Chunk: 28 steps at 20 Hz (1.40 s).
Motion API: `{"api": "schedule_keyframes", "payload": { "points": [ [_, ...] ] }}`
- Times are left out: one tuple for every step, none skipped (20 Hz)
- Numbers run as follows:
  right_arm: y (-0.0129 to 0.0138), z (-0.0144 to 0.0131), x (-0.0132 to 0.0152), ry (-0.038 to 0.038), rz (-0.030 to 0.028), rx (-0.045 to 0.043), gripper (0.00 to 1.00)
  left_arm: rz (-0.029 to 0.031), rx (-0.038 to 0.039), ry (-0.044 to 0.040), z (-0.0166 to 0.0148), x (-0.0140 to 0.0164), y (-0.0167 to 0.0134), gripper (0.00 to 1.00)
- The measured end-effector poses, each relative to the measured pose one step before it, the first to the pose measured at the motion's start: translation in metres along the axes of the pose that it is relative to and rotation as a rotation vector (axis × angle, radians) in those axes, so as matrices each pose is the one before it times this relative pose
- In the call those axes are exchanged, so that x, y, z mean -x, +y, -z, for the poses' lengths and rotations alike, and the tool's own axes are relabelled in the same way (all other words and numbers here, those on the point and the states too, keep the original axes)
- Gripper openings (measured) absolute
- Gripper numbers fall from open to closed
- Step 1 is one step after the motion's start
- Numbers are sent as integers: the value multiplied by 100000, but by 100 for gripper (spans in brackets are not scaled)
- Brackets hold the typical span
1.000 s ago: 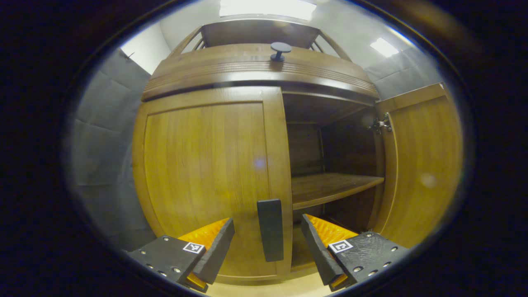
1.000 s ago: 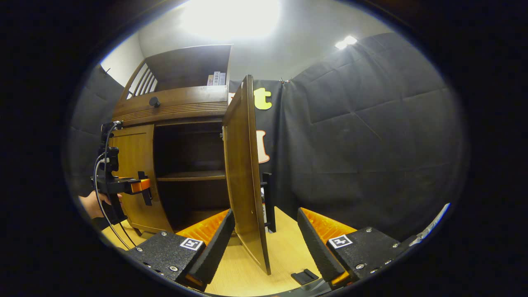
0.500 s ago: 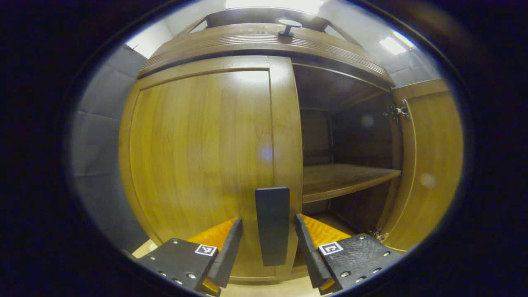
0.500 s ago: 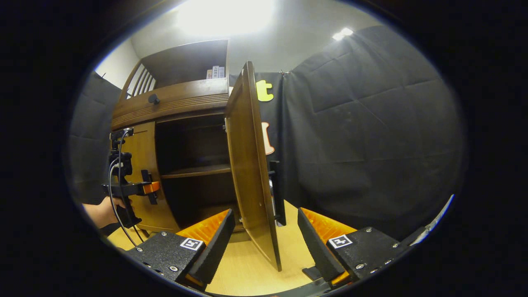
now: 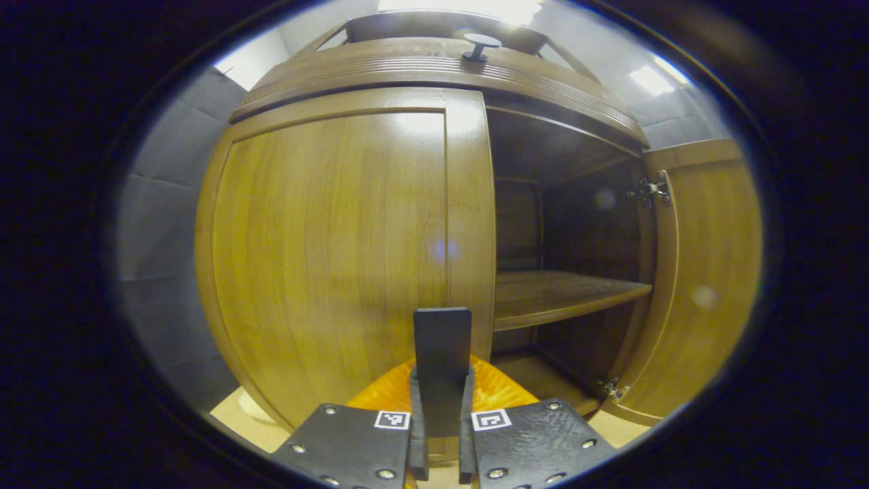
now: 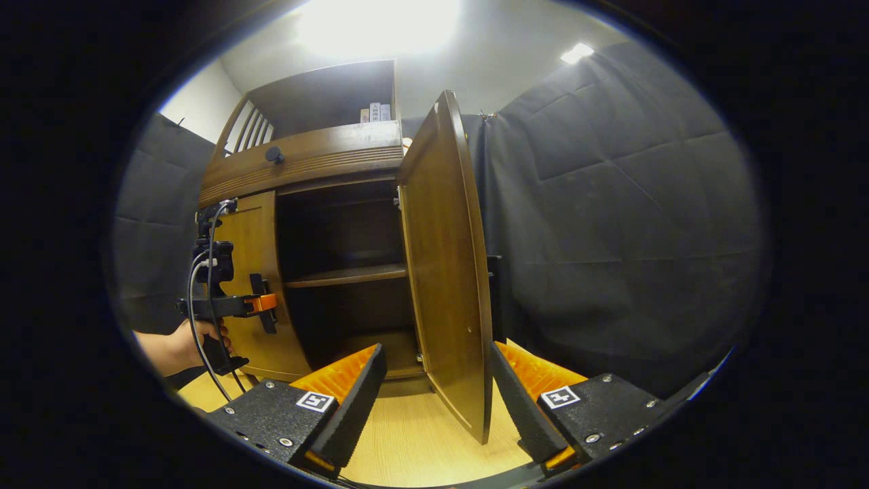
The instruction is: Open the right door of the double-door shoe cabinet with the right hand, and open the left door with the left hand.
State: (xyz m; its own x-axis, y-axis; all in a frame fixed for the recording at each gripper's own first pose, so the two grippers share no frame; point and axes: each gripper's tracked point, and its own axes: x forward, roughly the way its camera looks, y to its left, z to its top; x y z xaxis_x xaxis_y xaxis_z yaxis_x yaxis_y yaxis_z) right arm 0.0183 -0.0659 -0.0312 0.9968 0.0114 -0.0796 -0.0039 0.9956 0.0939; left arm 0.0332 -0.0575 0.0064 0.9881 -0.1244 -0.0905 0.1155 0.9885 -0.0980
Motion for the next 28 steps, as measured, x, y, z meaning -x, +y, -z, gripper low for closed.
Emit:
{"api": "schedule_keyframes", "payload": {
  "points": [
    [87, 40, 64, 173, -234, -127, 94, 810, -206, 151, -208, 397, 32, 24],
    [150, -34, 60, -197, -282, -71, 94, 625, 37, 88, 135, 714, 22, 24],
    [94, -65, 75, -267, -277, 158, 94, 580, 302, 65, -131, 397, 73, 24],
    [-4, -12, -137, -317, -395, 352, 94, 499, 26, 279, -18, 508, 73, 24],
    [14, 22, -10, -116, -280, 402, 94, 512, 52, 251, 101, 491, 6, 24],
    [-14, -83, -38, -180, -381, 121, 94, 553, 450, 382, -68, 473, 128, 24],
    [84, -31, 99, -72, -596, -199, 94, 442, 316, 330, -10, 482, -47, 24],
    [54, 25, -47, -489, -553, -322, 95, 374, 8, 213, -73, 414, 122, 24],
    [95, 35, 22, -316, -715, -54, 94, 174, 28, -31, 155, 512, -13, 23],
    [-21, 93, -35, -15, -543, 495, 95, 251, -98, -4, -302, 415, 79, 21],
    [-20, -69, 74, -102, -485, 666, 94, 214, -13, 62, -45, 471, 47, 20],
    [82, -146, -63, -18, -637, 528, 94, 153, 27, 7, -83, 638, 113, 18],
    [55, 16, 27, -27, -640, 113, 95, 165, 109, 115, 195, 692, 182, 16],
    [73, 55, 28, -2, -656, -97, 94, 106, 259, 10, -51, 528, 204, 15],
    [62, 12, 0, 164, -466, -143, 94, -162, 273, 122, 11, 640, 245, 13],
    [99, 25, 61, 99, -498, 8, 94, -177, 129, 208, -152, 545, 149, 12],
    [141, -145, 69, 79, -552, 106, 94, -273, 40, 375, 15, 692, 260, 18],
    [-9, 14, 19, -155, -602, 310, 94, -307, -285, 175, -58, 464, 180, 18],
    [79, -40, -7, -206, -659, 423, 94, -660, -69, -103, 70, 413, 253, 24],
    [17, 80, -59, -99, -516, 457, 94, -621, 22, -231, -163, 544, 307, 18],
    [29, 7, 22, 123, -492, 177, 94, -571, 255, -294, -136, 557, 403, 18],
    [84, 31, 30, 213, -761, -145, 94, -460, 220, -223, -48, 462, 254, 18],
    [157, -3, 33, 271, -773, -162, 94, -430, 205, -164, 98, 600, 290, 18],
    [76, -2, 54, 63, -891, 31, 94, -449, 168, -146, -53, 443, 216, 24],
    [127, -72, 8, -96, -865, 287, 94, -463, 12, -116, 13, 407, 304, 24],
    [-3, 29, -44, -221, -866, 565, 94, -459, -113, -95, -51, 440, 281, 18],
    [80, -54, 26, -96, -762, 441, 94, -603, 169, 61, -132, 389, 520, 17],
    [-15, 103, -24, -138, -843, 397, 95, -864, 425, 28, -148, 408, 433, 17]
  ]
}}
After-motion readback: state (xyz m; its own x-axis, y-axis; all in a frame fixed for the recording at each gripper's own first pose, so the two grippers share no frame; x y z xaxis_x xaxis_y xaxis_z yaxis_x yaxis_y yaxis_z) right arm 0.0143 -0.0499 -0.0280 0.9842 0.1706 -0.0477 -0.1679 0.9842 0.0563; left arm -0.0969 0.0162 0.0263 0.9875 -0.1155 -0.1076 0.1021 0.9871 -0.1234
